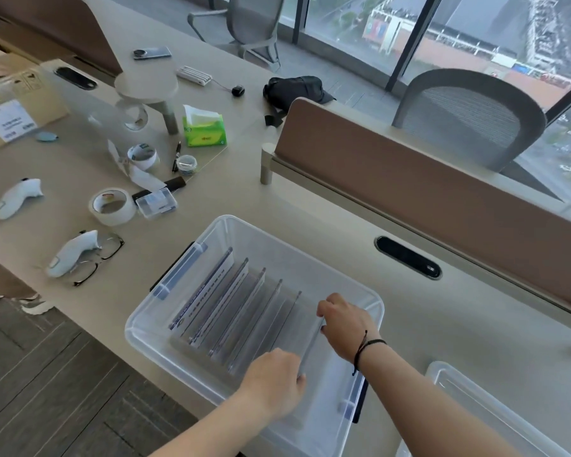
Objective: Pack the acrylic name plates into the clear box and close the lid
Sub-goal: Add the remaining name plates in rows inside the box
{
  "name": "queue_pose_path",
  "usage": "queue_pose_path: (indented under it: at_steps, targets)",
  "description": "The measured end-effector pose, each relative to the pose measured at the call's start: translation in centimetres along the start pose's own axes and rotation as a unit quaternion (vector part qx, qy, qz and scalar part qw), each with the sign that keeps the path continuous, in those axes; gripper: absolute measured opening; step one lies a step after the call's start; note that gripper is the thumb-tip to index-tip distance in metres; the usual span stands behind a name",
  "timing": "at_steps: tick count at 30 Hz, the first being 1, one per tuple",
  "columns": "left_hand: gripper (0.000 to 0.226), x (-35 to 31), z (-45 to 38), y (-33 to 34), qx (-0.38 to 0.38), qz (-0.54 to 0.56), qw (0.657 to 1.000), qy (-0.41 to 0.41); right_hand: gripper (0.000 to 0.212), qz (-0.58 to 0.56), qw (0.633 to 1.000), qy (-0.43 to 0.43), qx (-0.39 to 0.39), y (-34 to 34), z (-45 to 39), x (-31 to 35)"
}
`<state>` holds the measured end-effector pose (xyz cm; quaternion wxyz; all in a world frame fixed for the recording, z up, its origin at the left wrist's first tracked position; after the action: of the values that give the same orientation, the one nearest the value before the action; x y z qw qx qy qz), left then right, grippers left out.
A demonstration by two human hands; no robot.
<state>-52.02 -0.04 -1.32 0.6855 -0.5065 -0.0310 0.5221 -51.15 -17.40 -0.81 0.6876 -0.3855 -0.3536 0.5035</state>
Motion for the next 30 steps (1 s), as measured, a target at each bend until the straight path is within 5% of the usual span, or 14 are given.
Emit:
queue_pose_path:
  at_steps: [22, 30]
  targets:
    - [0.024, 0.9, -1.1, -0.7, 0.044, -0.05, 0.997, -0.044, 0.035, -0.068, 0.997, 0.046, 0.002, 2.7, -1.8, 1.1]
    - [0.026, 1.1, -1.3, -1.1, 0.042, -0.147, 0.988, -0.035, 0.037, -0.086, 0.995, 0.043, 0.004, 2.4, -2.1, 1.7]
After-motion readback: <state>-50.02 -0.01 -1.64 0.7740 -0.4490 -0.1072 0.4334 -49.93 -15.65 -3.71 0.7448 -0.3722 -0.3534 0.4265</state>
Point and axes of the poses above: each hand's wrist, its own z-axis away from the middle knuckle, its own y-axis out of the palm, x = y × z, the point moved 2 cm from there along -z, towards the middle knuckle, and after that the axes turned 3 degrees about x, right-handed, at the moved point
